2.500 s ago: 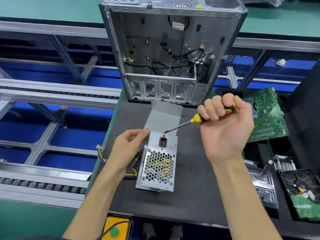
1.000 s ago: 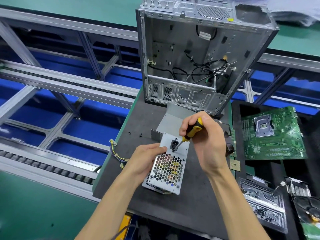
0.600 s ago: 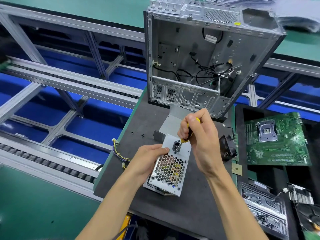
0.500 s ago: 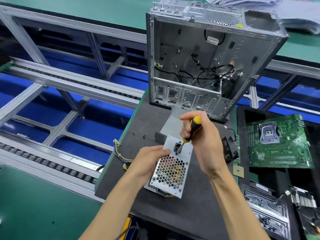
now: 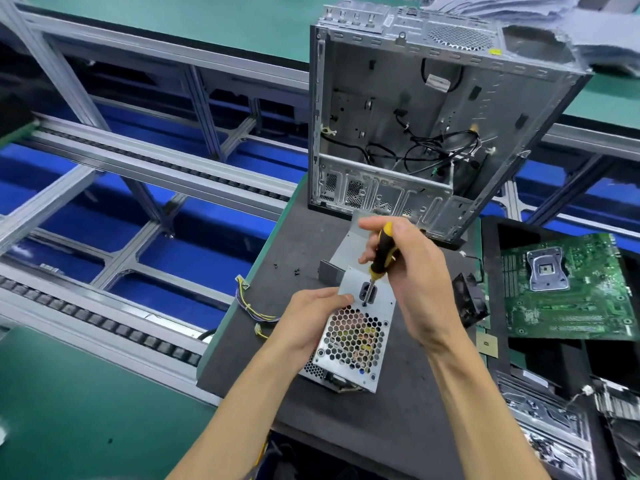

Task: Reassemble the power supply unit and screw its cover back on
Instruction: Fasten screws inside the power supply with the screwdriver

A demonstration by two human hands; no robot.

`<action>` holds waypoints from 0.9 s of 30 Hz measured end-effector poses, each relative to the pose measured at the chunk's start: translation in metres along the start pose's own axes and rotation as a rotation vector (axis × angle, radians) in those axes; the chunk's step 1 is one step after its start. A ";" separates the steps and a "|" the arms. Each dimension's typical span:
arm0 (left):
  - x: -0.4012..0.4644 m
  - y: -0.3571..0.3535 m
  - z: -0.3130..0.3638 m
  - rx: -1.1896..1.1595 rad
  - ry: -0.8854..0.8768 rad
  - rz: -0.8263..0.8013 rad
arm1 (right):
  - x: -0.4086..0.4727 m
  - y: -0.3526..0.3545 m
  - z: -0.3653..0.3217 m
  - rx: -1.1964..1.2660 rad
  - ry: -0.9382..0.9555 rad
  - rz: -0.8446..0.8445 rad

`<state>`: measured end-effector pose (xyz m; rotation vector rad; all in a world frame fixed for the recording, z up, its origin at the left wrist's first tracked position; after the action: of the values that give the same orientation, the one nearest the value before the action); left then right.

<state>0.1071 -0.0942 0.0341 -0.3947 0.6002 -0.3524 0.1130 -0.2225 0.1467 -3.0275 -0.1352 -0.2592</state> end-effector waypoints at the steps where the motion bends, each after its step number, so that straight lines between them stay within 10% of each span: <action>1: 0.000 0.000 0.000 -0.005 0.000 -0.002 | -0.002 0.000 -0.002 -0.012 0.011 0.008; 27: -0.003 -0.002 -0.005 -0.013 -0.026 0.002 | -0.004 0.009 0.002 0.101 0.019 0.082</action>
<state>0.1014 -0.0959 0.0327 -0.4108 0.5774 -0.3406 0.1104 -0.2318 0.1433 -2.9211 -0.0221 -0.2652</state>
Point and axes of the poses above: each hand's wrist, its own x-axis towards the middle knuckle, its own y-axis out of the back of the hand, z = x × y, the point moved 5 cm from there along x, towards the middle knuckle, and after that the axes turned 6 degrees about -z, right-handed, at the moved point
